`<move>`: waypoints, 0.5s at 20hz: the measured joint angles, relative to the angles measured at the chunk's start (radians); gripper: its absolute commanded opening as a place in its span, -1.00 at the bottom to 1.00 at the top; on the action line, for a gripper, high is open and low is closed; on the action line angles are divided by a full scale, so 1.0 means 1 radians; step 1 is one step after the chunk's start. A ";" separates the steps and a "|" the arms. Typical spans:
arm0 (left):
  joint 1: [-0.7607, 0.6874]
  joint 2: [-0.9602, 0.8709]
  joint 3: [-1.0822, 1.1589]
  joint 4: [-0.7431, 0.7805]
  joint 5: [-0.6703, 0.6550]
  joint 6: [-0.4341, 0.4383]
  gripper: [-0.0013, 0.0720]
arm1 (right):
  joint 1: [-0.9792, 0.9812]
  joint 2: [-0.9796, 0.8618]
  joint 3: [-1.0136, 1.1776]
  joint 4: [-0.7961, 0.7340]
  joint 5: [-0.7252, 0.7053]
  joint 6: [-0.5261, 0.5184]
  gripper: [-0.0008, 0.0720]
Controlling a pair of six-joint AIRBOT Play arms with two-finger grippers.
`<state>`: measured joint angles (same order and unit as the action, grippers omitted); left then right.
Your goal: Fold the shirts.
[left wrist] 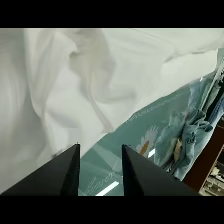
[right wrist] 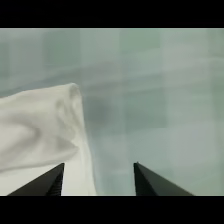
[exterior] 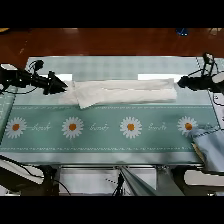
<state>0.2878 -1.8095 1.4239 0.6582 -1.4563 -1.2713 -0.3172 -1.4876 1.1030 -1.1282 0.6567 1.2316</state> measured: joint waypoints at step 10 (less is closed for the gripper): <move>-0.021 0.004 0.000 -0.001 -0.040 0.053 -0.06 | -0.180 -0.143 0.000 0.447 0.273 -0.076 0.53</move>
<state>0.2672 -1.8057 1.4239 0.6571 -1.4963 -1.2182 -0.4973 -1.6310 1.1030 -0.6811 0.9295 1.1561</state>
